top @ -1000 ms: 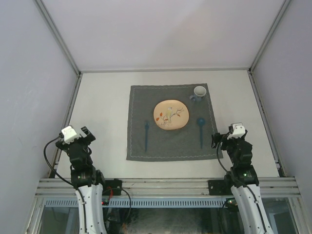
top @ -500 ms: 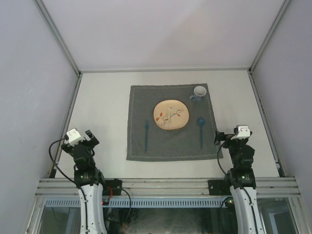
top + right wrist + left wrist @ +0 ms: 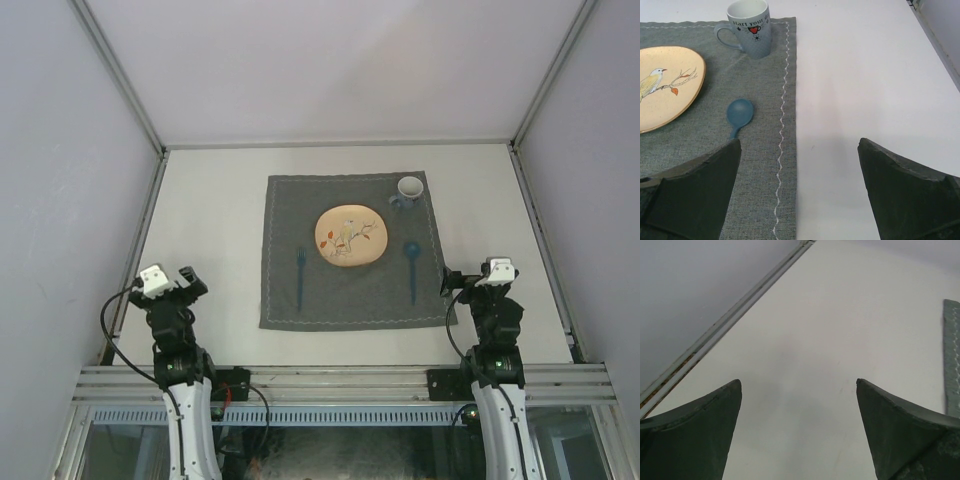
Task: Set the dinner table for one person
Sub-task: Reset both arms
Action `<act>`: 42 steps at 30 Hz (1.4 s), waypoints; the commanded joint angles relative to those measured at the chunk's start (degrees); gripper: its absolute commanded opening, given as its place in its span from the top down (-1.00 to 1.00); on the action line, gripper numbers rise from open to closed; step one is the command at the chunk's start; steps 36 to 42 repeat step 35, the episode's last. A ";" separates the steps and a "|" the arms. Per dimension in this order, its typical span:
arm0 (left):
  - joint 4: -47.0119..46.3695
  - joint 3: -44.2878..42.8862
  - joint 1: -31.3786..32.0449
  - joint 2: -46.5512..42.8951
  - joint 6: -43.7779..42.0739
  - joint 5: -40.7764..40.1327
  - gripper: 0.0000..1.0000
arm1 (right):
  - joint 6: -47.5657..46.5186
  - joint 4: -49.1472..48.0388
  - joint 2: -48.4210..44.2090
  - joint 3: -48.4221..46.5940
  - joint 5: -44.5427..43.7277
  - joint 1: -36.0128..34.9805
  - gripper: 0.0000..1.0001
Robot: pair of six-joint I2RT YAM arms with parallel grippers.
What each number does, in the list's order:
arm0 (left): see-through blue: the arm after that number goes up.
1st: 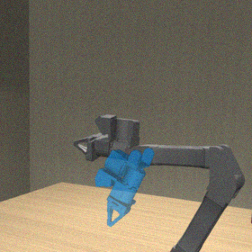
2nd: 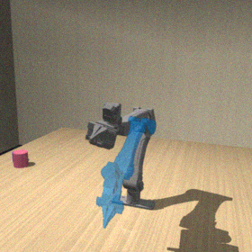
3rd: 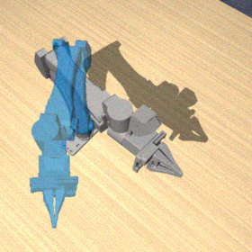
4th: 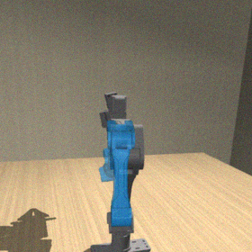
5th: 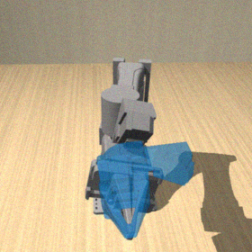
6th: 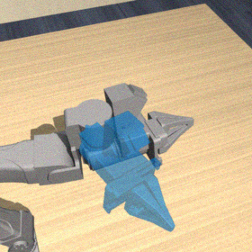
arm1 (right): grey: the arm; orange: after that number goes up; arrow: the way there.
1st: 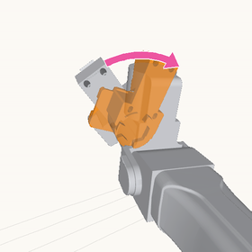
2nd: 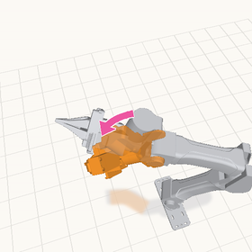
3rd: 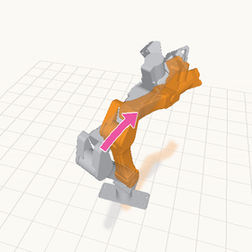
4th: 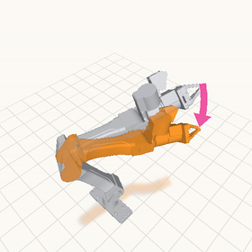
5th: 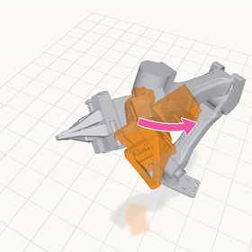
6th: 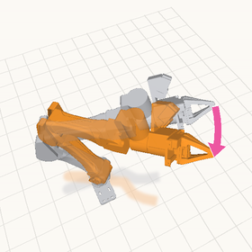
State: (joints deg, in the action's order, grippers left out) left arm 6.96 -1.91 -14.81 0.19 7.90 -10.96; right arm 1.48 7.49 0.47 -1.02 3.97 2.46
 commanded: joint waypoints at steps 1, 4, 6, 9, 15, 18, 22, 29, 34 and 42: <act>0.45 2.98 -0.22 -8.44 -2.30 7.02 -1.00 | 0.99 0.01 -0.38 2.49 0.77 0.36 -0.99; -0.91 5.85 0.16 -11.44 -4.74 13.64 -1.00 | 0.99 -0.02 -0.22 2.47 0.78 0.42 -0.99; -0.78 6.70 0.24 -12.10 -5.57 16.18 -1.00 | 0.99 -0.06 -0.28 2.47 0.80 0.44 -0.99; -2.19 6.81 0.22 -10.61 -5.96 17.08 -1.00 | 0.99 0.07 -0.38 2.46 0.82 0.43 -0.99; -1.05 6.83 0.22 -12.09 -6.19 17.76 -1.00 | 0.99 0.07 -0.47 2.50 0.78 0.40 -0.99; -1.07 6.83 0.16 -12.06 -6.14 17.63 -1.00 | 0.99 0.07 -0.38 2.46 0.78 0.44 -0.99; -1.95 6.70 0.21 -10.71 -6.23 17.62 -1.00 | 0.99 -0.01 -0.30 2.51 0.81 0.44 -0.99; -1.75 6.75 0.21 -11.13 -6.23 17.74 -1.00 | 0.99 -0.01 -0.31 2.48 0.87 0.43 -0.99; -1.95 6.75 0.20 -10.74 -6.23 17.72 -1.00 | 0.99 -0.02 -0.34 2.44 0.87 0.44 -0.99; -1.87 6.75 0.22 -10.88 -6.23 17.65 -1.00 | 0.99 -0.02 -0.30 2.46 0.87 0.40 -0.99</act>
